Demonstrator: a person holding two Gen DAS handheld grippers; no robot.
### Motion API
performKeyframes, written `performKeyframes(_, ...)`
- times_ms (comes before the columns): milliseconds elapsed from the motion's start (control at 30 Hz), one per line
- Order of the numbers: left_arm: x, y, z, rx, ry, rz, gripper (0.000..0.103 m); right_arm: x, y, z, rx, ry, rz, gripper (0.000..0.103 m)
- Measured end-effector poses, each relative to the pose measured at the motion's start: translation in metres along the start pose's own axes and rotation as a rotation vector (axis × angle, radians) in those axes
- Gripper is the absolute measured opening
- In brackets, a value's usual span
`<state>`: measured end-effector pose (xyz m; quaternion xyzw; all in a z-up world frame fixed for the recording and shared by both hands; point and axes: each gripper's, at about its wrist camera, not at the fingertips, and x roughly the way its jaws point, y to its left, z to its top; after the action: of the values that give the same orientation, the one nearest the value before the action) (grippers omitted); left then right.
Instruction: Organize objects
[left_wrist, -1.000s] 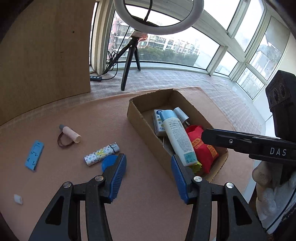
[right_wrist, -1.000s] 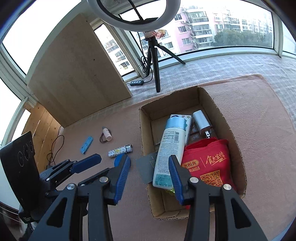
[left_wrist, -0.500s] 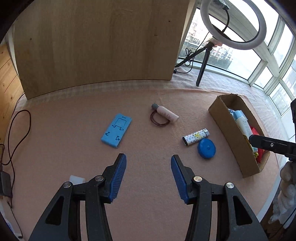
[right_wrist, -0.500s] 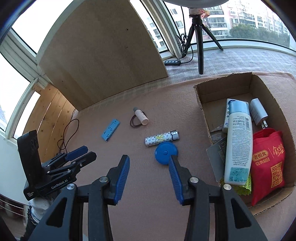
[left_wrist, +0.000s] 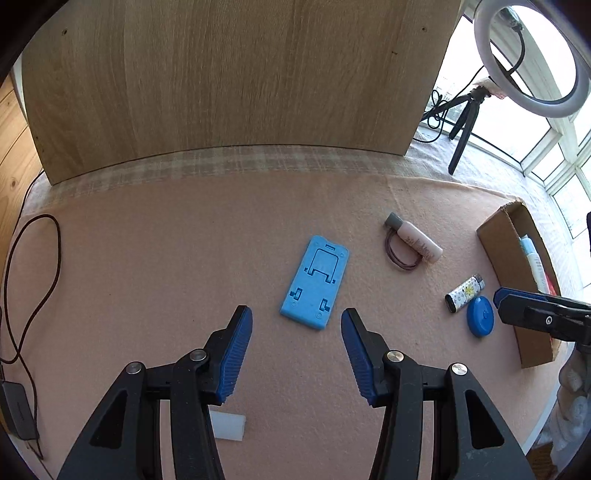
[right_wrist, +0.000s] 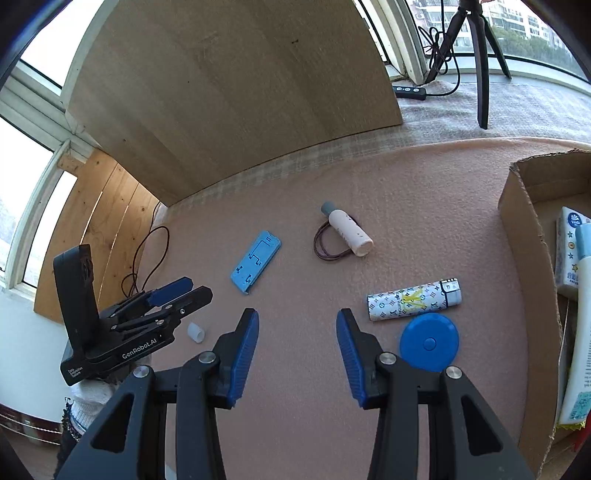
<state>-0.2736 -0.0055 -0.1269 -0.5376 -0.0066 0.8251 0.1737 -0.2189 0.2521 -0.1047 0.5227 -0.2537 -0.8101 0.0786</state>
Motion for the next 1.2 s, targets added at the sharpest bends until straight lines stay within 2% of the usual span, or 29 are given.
performKeyframes(167, 0.023, 0.004, 0.022, -0.016, 0.028, -0.033, 0.054, 0.022, 0.005, 0.007, 0.04, 0.02, 0.015, 0.04)
performKeyframes(367, 0.054, 0.013, 0.044, -0.1, 0.08, -0.096, 0.054, 0.023, 0.002, 0.009, 0.072, 0.019, 0.02, 0.04)
performKeyframes(500, 0.068, 0.008, 0.048, -0.091, 0.114, -0.089, 0.052, 0.018, -0.002, 0.008, 0.072, 0.016, 0.009, 0.04)
performKeyframes(567, 0.069, 0.005, 0.047, -0.083, 0.107, -0.091, 0.052, 0.016, -0.005, 0.007, 0.072, 0.011, 0.003, 0.04)
performKeyframes(667, 0.068, -0.002, 0.04, -0.071, 0.12, -0.102, 0.043, 0.013, -0.01, 0.007, 0.074, 0.009, -0.003, 0.04)
performKeyframes(800, 0.066, -0.023, 0.024, -0.01, 0.122, -0.072, 0.031, 0.01, -0.017, 0.006, 0.078, 0.008, -0.004, 0.04)
performKeyframes(967, 0.059, -0.043, 0.002, 0.004, 0.088, -0.068, 0.029, 0.011, -0.024, 0.002, 0.083, 0.012, 0.0, 0.04)
performKeyframes(1033, 0.057, -0.049, -0.008, -0.008, 0.073, -0.08, 0.024, 0.011, -0.026, 0.0, 0.083, 0.018, 0.004, 0.04)
performKeyframes(1200, 0.047, -0.06, -0.034, -0.011, 0.059, -0.113, 0.024, 0.01, -0.027, -0.005, 0.083, 0.031, 0.026, 0.04)
